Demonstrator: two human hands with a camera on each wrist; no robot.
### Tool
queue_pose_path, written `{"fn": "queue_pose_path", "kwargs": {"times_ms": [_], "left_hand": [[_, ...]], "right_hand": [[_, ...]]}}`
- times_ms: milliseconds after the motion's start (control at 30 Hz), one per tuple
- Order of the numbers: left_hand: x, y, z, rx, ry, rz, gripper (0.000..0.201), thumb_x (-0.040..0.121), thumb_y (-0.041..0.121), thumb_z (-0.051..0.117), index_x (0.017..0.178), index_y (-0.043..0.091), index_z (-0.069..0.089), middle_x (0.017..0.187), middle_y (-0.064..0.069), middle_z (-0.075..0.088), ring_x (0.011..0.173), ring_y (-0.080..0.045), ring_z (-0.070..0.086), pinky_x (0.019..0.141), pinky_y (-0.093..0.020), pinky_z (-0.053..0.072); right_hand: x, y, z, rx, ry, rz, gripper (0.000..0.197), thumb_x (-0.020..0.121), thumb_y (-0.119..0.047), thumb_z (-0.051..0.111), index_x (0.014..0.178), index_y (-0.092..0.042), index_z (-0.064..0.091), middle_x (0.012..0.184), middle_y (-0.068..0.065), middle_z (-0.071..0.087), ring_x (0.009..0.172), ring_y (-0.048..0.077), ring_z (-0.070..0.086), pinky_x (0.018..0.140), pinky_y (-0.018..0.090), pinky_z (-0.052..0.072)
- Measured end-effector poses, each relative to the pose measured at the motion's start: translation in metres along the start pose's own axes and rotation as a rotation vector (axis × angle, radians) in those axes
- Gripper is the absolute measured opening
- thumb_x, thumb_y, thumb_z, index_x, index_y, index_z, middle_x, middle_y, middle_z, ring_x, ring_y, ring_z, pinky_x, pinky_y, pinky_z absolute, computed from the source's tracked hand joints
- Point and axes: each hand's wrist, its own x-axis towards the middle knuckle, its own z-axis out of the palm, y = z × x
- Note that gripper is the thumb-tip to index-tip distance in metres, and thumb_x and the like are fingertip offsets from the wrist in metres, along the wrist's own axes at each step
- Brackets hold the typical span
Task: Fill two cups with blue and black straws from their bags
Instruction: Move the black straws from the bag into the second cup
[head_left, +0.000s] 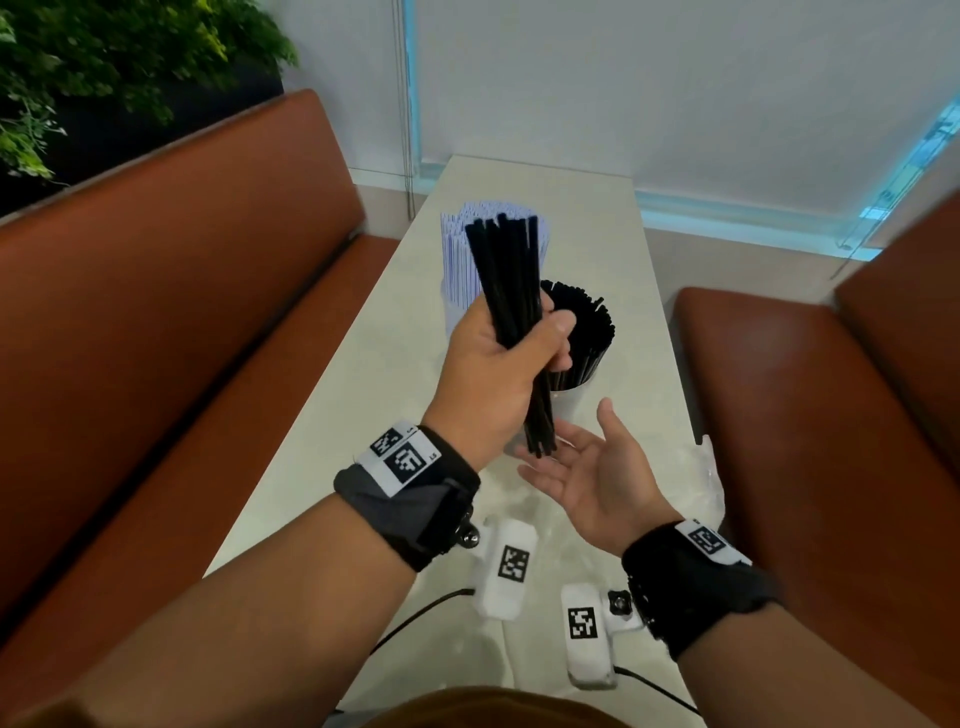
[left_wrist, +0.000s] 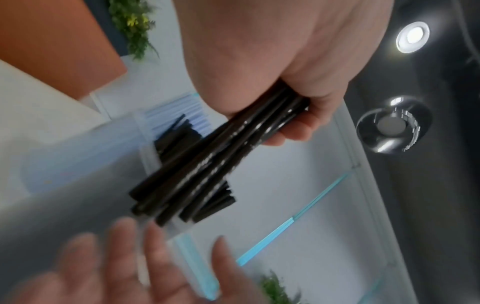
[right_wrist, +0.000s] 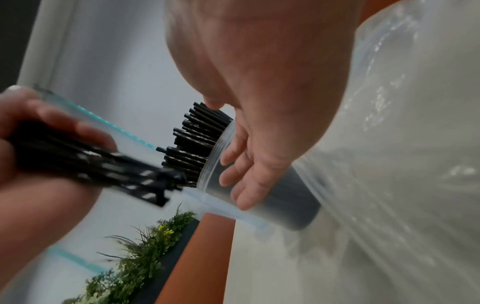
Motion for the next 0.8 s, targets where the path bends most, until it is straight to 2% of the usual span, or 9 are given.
{"fn": "queue_pose_path", "kwargs": {"times_ms": [133,267,333,433,500,533,600,700,800], "left_hand": [[-0.008,-0.017,0.012,-0.003,0.006,-0.076,0.012,0.094,0.008,0.066,0.090,0.015,0.057,0.069,-0.005,0.060,0.064,-0.018,0.059,0.071,-0.024,0.053],[-0.010,-0.031,0.008,0.037,0.067,-0.139,0.012,0.091,0.014,0.068,0.089,0.018,0.057,0.069,-0.007,0.058,0.064,-0.020,0.058,0.069,-0.027,0.053],[-0.003,-0.031,0.002,-0.023,0.113,-0.148,0.013,0.088,0.017,0.069,0.086,0.025,0.059,0.069,-0.004,0.058,0.062,-0.020,0.058,0.067,-0.029,0.053],[-0.004,-0.034,-0.001,-0.033,0.126,-0.180,0.015,0.086,0.022,0.071,0.081,0.031,0.060,0.067,0.000,0.058,0.060,-0.018,0.058,0.063,-0.032,0.053],[-0.009,-0.038,-0.003,-0.001,0.116,-0.214,0.013,0.084,0.025,0.072,0.081,0.029,0.060,0.069,-0.002,0.059,0.063,-0.019,0.059,0.064,-0.033,0.054],[-0.011,-0.039,-0.005,0.005,0.109,-0.228,0.013,0.085,0.024,0.073,0.083,0.027,0.060,0.070,-0.004,0.060,0.065,-0.020,0.059,0.066,-0.033,0.055],[-0.013,-0.037,-0.011,-0.036,0.088,-0.259,0.012,0.086,0.017,0.072,0.089,0.021,0.060,0.074,-0.008,0.060,0.068,-0.023,0.061,0.070,-0.034,0.056],[-0.011,-0.029,-0.017,-0.144,0.057,-0.294,0.019,0.087,0.011,0.069,0.103,0.017,0.059,0.076,-0.008,0.064,0.072,-0.025,0.066,0.075,-0.037,0.056],[-0.004,-0.021,-0.017,-0.184,0.037,-0.277,0.016,0.085,0.017,0.073,0.099,0.020,0.065,0.074,-0.007,0.063,0.072,-0.023,0.064,0.076,-0.037,0.055]], "right_hand": [[-0.002,0.003,0.007,0.142,-0.146,0.029,0.085,0.097,-0.070,0.035,0.140,0.001,0.054,0.143,0.026,0.053,0.131,0.038,0.055,0.112,0.050,0.041],[-0.006,0.003,0.012,0.076,-0.171,0.017,0.076,0.101,-0.061,0.036,0.139,0.003,0.054,0.135,0.023,0.061,0.127,0.034,0.058,0.111,0.051,0.043],[-0.005,0.000,0.009,-0.096,-0.136,-0.121,0.059,0.097,-0.049,0.050,0.133,-0.003,0.062,0.129,0.017,0.066,0.122,0.032,0.061,0.105,0.049,0.048],[-0.006,-0.003,0.014,-0.592,-0.205,-0.402,0.030,0.086,-0.025,0.061,0.115,-0.025,0.069,0.110,-0.003,0.073,0.103,0.014,0.067,0.082,0.031,0.054],[-0.008,0.000,0.021,-0.906,-0.257,-0.466,0.010,0.087,-0.028,0.065,0.095,-0.032,0.067,0.083,-0.009,0.068,0.077,0.008,0.062,0.069,0.028,0.050],[-0.009,0.001,0.022,-0.982,-0.243,-0.477,0.004,0.086,-0.032,0.065,0.089,-0.029,0.065,0.076,-0.004,0.066,0.070,0.011,0.059,0.066,0.031,0.050],[-0.008,0.002,0.020,-1.085,-0.163,-0.475,0.021,0.086,-0.037,0.063,0.090,-0.017,0.064,0.080,0.006,0.070,0.072,0.023,0.062,0.071,0.042,0.053],[-0.007,0.003,0.015,-1.220,-0.056,-0.469,0.030,0.078,-0.049,0.053,0.086,-0.022,0.063,0.075,-0.002,0.069,0.063,0.013,0.059,0.068,0.039,0.052],[-0.003,0.004,0.014,-1.308,0.006,-0.493,0.028,0.079,-0.046,0.051,0.085,-0.021,0.061,0.071,0.001,0.066,0.063,0.018,0.059,0.066,0.044,0.052]]}}
